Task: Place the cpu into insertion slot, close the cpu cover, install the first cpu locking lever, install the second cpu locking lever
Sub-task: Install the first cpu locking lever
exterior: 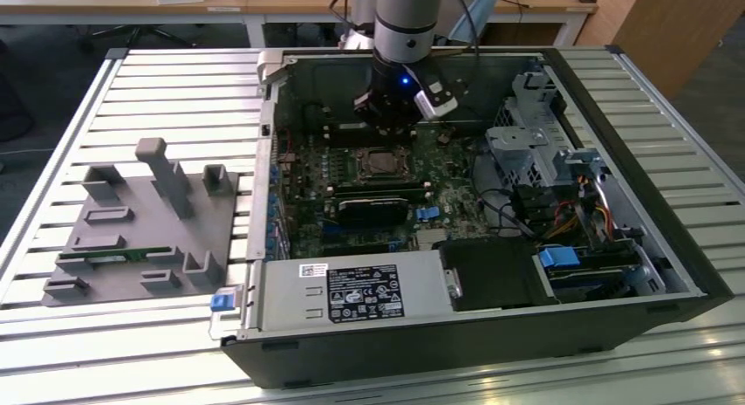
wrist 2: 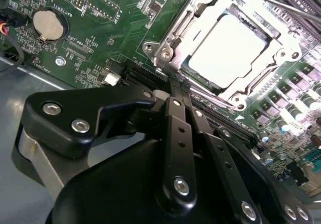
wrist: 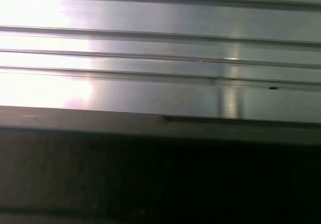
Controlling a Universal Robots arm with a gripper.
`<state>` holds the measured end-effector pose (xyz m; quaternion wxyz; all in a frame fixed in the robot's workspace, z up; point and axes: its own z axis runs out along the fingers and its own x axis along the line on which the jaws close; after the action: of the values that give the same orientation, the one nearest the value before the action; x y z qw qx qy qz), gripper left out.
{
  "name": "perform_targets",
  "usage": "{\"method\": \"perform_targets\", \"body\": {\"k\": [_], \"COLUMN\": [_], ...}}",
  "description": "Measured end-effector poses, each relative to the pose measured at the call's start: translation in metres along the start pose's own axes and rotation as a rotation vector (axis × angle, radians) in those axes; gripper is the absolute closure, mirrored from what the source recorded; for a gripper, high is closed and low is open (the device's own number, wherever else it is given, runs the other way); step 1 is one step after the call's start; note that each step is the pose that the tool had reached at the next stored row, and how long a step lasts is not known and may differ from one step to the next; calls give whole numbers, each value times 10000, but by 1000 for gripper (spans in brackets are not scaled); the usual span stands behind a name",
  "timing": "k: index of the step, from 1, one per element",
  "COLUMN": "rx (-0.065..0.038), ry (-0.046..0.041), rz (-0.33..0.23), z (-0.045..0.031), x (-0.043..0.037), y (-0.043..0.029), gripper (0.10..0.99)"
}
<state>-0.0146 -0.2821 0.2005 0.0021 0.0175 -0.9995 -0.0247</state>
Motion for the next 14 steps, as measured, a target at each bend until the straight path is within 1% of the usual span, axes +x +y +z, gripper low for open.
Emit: {"method": "perform_targets", "body": {"k": [2, 5, 14], "rx": [31, 49, 56], "ry": [3, 3, 3], "rz": [0, 1, 2], "z": [5, 15, 37], "x": [0, -1, -5], "y": [-1, 0, 6], "gripper": [980, 980, 980]}}
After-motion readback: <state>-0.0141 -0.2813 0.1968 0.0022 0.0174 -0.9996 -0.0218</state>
